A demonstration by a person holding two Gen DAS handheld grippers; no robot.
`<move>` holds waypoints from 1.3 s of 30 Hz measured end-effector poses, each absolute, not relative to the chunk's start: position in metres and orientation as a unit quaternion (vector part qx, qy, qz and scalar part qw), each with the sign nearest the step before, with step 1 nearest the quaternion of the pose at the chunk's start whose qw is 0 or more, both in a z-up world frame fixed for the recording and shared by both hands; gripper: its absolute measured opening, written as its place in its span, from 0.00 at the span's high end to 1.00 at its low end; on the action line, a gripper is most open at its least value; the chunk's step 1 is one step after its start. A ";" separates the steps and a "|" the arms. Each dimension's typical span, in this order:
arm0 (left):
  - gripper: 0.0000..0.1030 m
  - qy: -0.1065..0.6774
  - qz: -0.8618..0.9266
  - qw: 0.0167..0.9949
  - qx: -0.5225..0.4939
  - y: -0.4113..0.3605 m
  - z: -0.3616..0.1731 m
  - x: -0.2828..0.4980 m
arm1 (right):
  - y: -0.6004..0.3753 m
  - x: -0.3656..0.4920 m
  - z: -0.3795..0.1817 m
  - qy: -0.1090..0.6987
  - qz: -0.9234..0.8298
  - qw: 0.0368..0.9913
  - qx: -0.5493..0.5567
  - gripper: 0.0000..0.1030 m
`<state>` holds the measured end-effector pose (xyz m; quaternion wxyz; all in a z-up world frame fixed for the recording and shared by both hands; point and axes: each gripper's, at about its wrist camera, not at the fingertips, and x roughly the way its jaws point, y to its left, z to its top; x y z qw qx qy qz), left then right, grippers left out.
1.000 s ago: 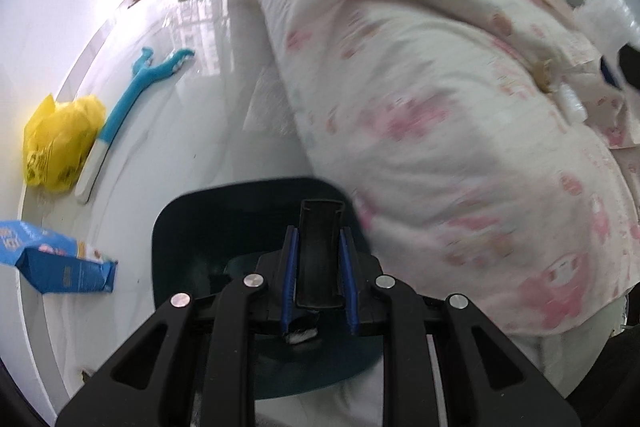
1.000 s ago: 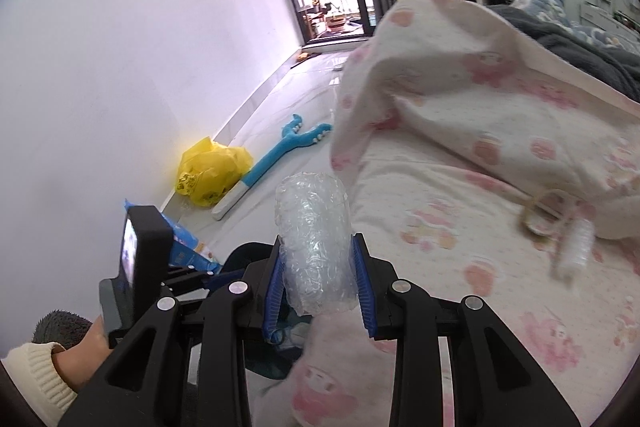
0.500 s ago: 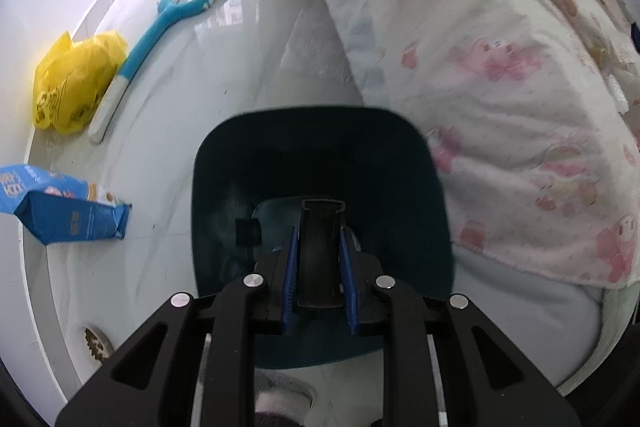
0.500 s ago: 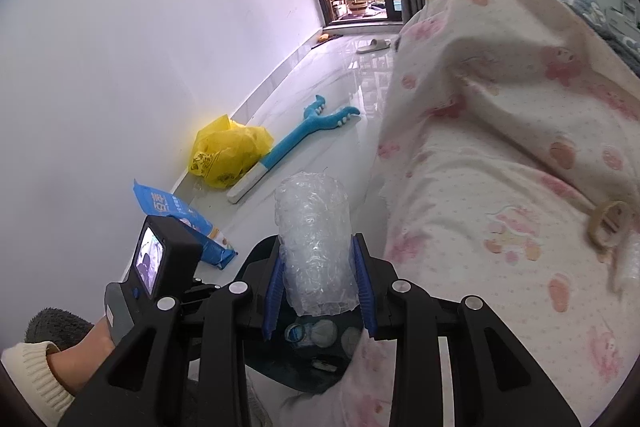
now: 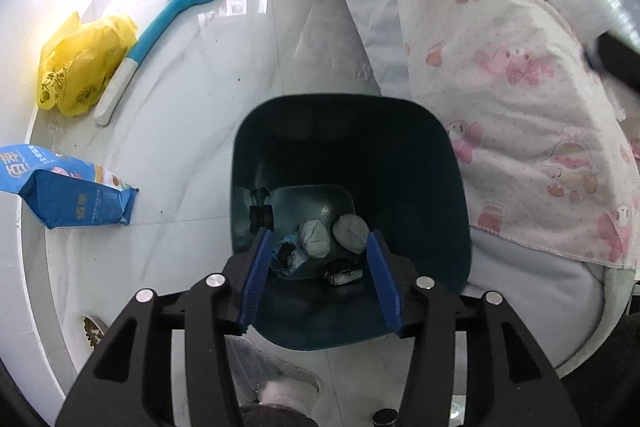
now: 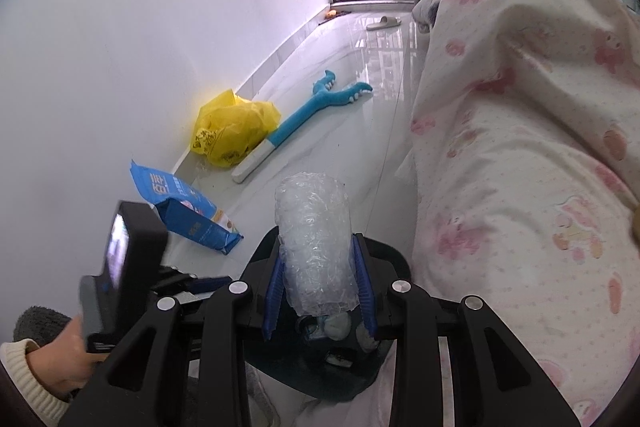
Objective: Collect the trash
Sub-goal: 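Lower the bubble-wrap roll into the bin and open the right tool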
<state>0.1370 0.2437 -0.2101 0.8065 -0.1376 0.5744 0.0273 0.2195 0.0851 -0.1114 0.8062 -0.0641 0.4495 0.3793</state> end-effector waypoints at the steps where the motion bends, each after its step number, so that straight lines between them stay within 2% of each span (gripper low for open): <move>1: 0.47 0.571 0.028 0.809 -0.140 0.247 -0.208 0.135 | 0.089 0.219 -0.115 0.454 0.379 0.804 -0.067 0.68; 9: 0.38 0.533 0.043 0.832 -0.147 0.268 -0.183 0.123 | 0.110 0.217 -0.141 0.481 0.372 0.789 -0.084 0.68; 37: 0.36 0.424 0.052 0.894 -0.137 0.295 -0.101 0.090 | 0.164 0.205 -0.227 0.563 0.338 0.734 -0.172 0.68; 39: 0.35 0.413 0.053 0.899 -0.136 0.298 -0.095 0.087 | 0.165 0.205 -0.232 0.568 0.336 0.731 -0.175 0.65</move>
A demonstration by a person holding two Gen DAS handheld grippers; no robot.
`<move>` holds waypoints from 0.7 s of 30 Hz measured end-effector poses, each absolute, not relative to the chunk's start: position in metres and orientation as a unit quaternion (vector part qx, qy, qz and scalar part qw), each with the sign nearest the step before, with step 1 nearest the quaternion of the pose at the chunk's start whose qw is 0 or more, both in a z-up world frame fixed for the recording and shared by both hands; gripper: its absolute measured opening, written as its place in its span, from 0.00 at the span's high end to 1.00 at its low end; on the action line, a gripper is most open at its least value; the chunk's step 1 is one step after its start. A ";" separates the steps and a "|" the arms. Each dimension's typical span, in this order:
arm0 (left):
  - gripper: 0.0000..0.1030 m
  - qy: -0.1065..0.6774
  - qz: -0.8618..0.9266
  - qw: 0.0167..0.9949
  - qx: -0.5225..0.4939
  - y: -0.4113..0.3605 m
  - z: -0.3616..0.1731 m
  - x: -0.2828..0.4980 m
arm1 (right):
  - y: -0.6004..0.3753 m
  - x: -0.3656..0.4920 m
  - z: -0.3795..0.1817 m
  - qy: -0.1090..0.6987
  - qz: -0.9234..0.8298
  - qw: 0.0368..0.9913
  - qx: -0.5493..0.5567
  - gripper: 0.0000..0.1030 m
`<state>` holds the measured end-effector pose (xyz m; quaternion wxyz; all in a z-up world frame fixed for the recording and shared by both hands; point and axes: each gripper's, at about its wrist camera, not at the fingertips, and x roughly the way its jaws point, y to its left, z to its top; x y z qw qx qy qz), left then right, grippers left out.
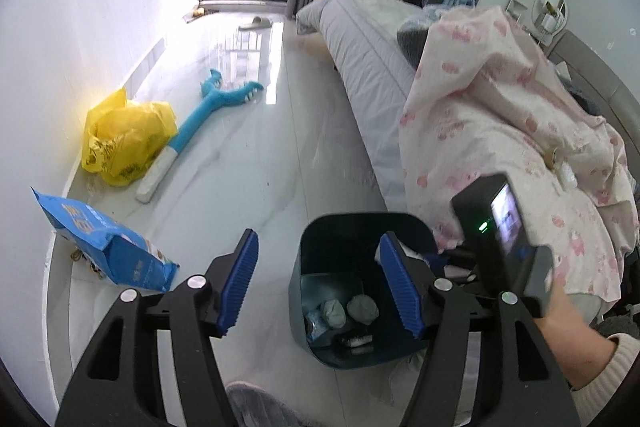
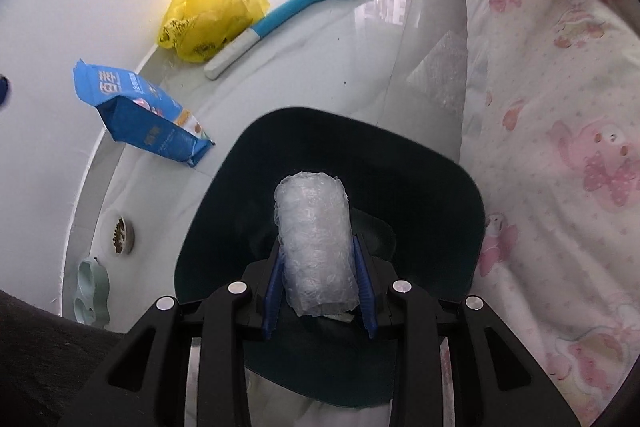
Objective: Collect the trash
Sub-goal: 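Lower the bubble-wrap roll into the bin and open the right tool, then move both open tools back over the duvet toward the tape roll and bubble wrap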
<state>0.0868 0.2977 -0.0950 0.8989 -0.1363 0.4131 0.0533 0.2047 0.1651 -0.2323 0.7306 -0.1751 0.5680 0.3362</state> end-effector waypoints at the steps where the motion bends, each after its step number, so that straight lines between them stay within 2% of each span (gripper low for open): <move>1: 0.34 0.408 0.055 0.901 -0.136 0.299 -0.091 0.086 | 0.165 0.204 -0.236 0.572 0.334 0.728 -0.179 0.61; 3: 0.33 0.399 0.057 0.905 -0.138 0.303 -0.085 0.083 | 0.166 0.203 -0.240 0.575 0.330 0.725 -0.187 0.44; 9: 0.32 0.377 0.064 0.912 -0.151 0.305 -0.073 0.081 | 0.168 0.199 -0.241 0.574 0.329 0.724 -0.197 0.41; 14: 0.31 0.359 0.057 0.919 -0.154 0.298 -0.060 0.082 | 0.156 0.201 -0.226 0.560 0.331 0.736 -0.190 0.37; 21: 0.31 0.348 0.048 0.925 -0.147 0.281 -0.046 0.089 | 0.140 0.202 -0.202 0.537 0.344 0.749 -0.182 0.37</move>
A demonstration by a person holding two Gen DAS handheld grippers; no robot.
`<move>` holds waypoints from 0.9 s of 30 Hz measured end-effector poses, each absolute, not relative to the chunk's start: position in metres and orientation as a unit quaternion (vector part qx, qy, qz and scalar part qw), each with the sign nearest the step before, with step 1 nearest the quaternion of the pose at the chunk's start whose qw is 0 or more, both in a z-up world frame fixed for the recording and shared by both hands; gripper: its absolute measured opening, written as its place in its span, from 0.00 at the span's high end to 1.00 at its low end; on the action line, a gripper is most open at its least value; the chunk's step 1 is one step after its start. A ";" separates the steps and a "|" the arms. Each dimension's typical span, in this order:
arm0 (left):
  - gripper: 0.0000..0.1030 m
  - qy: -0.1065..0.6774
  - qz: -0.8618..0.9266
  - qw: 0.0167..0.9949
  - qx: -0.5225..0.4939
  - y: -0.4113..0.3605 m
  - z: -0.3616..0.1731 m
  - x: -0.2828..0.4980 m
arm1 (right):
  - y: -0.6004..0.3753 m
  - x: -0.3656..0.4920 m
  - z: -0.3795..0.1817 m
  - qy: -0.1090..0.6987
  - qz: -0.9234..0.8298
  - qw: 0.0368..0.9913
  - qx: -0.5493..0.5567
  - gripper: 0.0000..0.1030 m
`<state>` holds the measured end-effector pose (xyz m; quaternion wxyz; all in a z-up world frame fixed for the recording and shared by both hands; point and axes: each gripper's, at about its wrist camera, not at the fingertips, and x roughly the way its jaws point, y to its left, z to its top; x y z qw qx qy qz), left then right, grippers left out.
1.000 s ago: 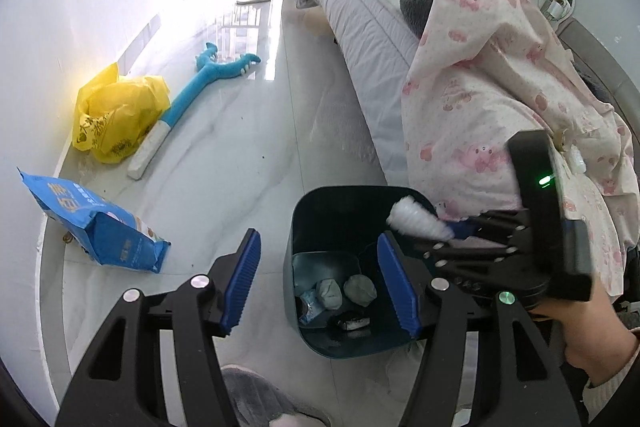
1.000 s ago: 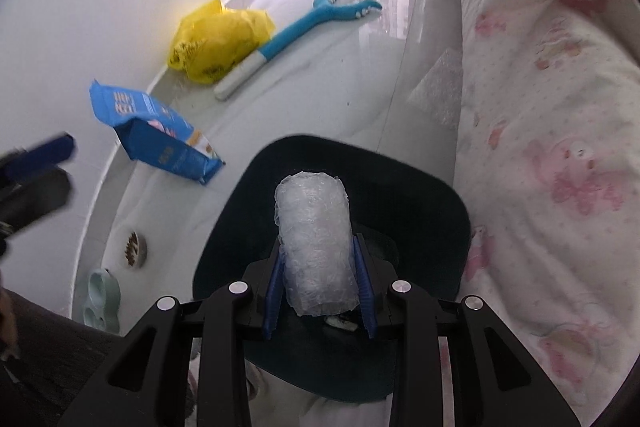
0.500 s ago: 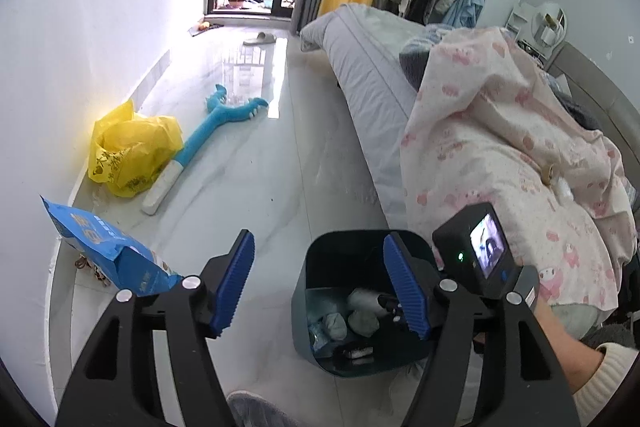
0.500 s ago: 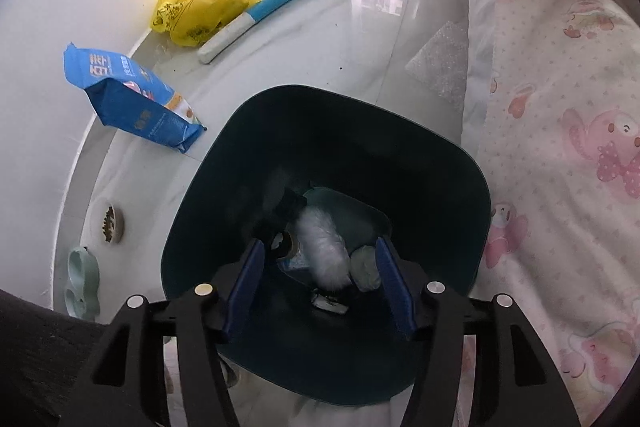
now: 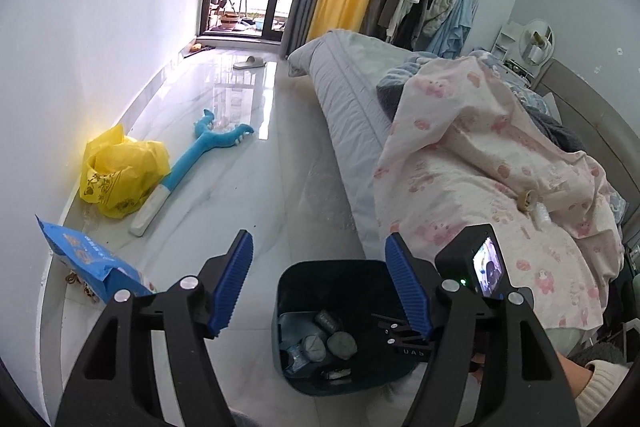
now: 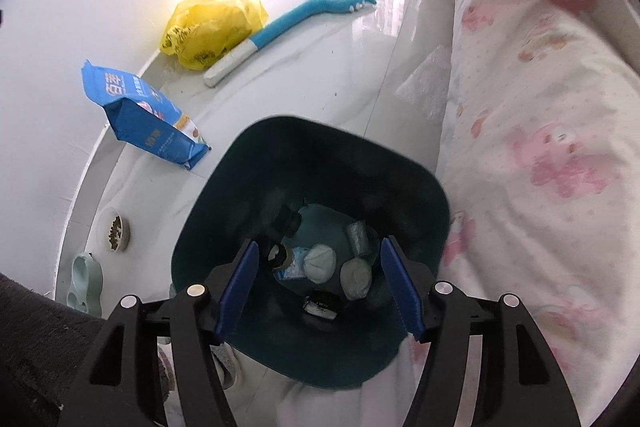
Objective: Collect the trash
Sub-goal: 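Move both open tools back over the duvet toward the tape roll and bubble wrap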
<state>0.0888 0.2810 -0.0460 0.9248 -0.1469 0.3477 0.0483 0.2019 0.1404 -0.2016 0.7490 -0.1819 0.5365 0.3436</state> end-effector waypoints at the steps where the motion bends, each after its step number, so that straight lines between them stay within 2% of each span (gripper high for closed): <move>1: 0.31 0.345 0.046 0.926 -0.150 0.279 -0.043 0.091 | 0.137 0.202 -0.195 0.530 0.347 0.753 -0.179 0.37; 16: 0.30 0.315 0.008 0.939 -0.142 0.217 -0.016 0.128 | 0.054 0.216 -0.106 0.431 0.354 0.820 -0.130 0.35; 20: 0.29 0.304 -0.003 0.945 -0.124 0.197 -0.010 0.138 | 0.025 0.223 -0.093 0.419 0.344 0.832 -0.115 0.30; 27: 0.28 0.294 -0.021 0.951 -0.091 0.163 -0.010 0.157 | -0.027 0.240 -0.088 0.415 0.311 0.851 -0.088 0.29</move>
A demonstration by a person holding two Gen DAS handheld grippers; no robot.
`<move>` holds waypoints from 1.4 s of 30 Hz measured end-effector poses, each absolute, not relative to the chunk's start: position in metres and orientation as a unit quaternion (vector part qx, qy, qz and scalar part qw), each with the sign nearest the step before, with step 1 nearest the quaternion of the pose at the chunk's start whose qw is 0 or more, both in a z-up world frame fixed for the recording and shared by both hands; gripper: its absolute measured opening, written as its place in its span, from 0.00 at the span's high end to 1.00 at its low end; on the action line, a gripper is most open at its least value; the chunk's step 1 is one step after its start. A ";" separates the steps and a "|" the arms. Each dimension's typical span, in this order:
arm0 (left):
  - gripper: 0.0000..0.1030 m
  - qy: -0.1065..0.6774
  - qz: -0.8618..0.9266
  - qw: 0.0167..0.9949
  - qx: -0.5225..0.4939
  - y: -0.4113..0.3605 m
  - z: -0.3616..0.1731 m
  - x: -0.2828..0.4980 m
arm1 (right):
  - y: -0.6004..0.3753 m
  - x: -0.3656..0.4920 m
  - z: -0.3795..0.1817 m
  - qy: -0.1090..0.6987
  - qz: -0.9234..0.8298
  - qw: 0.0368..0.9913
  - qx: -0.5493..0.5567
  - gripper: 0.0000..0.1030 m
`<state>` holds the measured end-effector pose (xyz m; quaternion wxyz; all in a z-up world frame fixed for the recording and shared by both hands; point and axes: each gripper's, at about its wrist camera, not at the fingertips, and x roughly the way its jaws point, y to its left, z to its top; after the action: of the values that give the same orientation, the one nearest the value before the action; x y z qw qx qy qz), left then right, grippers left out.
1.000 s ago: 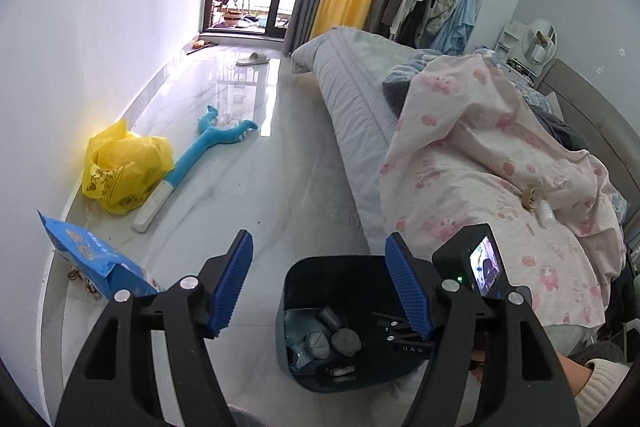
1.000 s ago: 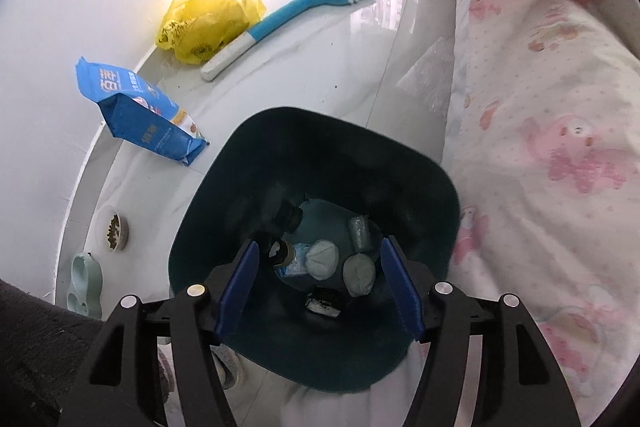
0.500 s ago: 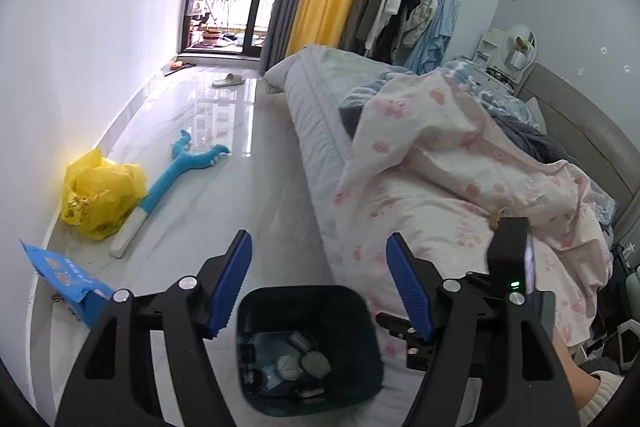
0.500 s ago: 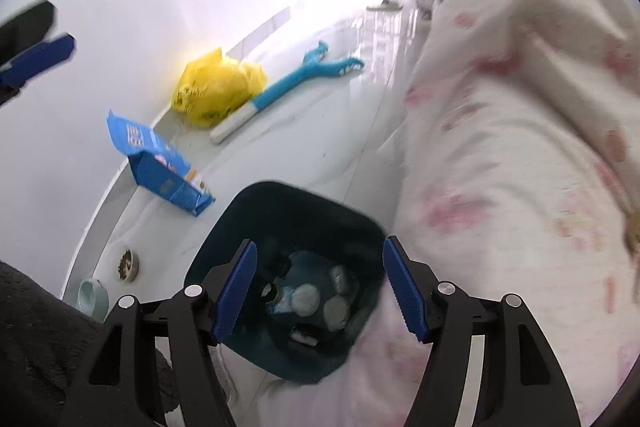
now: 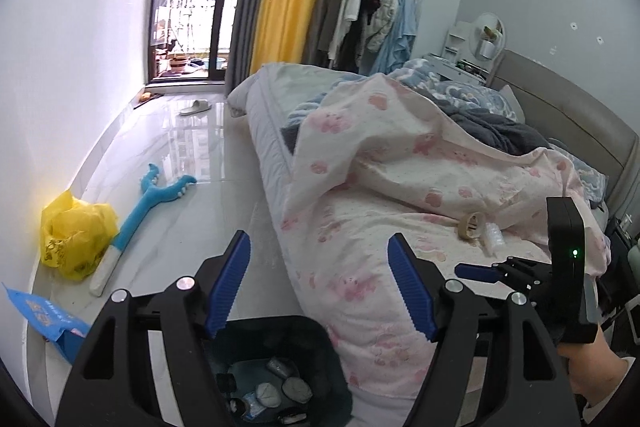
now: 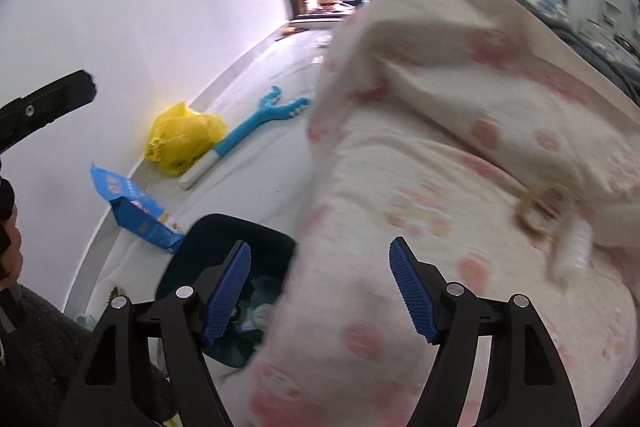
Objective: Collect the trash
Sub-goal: 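Move both open tools back over the duvet toward the tape roll and bubble wrap, then grasp the bubble-wrap roll with the right tool while the left tool grasps the tape roll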
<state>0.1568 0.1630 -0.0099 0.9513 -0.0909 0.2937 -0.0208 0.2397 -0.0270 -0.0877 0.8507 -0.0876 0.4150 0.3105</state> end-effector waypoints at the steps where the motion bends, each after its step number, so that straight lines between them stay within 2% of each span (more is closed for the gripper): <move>1: 0.28 0.295 -0.023 0.951 -0.088 0.158 -0.011 0.160 | -0.033 0.241 -0.089 0.417 0.305 0.852 -0.084 0.29; 11: 0.28 0.286 -0.065 0.955 -0.045 0.114 -0.017 0.181 | -0.088 0.266 -0.087 0.403 0.250 0.877 -0.085 0.29; 21: 0.27 0.295 -0.090 0.950 -0.043 0.087 -0.033 0.211 | -0.139 0.297 -0.086 0.393 0.205 0.894 -0.060 0.29; 31: 0.27 0.306 -0.103 0.946 -0.033 0.063 -0.048 0.242 | -0.172 0.325 -0.111 0.420 0.175 0.890 -0.022 0.29; 36: 0.27 0.310 -0.115 0.943 -0.029 0.049 -0.052 0.256 | -0.179 0.336 -0.120 0.426 0.175 0.887 -0.010 0.43; 42: 0.25 0.315 -0.126 0.941 -0.023 0.034 -0.058 0.268 | -0.184 0.343 -0.130 0.438 0.174 0.882 -0.001 0.52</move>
<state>0.2679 0.0342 -0.0581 0.9405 -0.0231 0.3147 -0.1259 0.3434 -0.1835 -0.1298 0.8820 -0.0015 0.4378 0.1744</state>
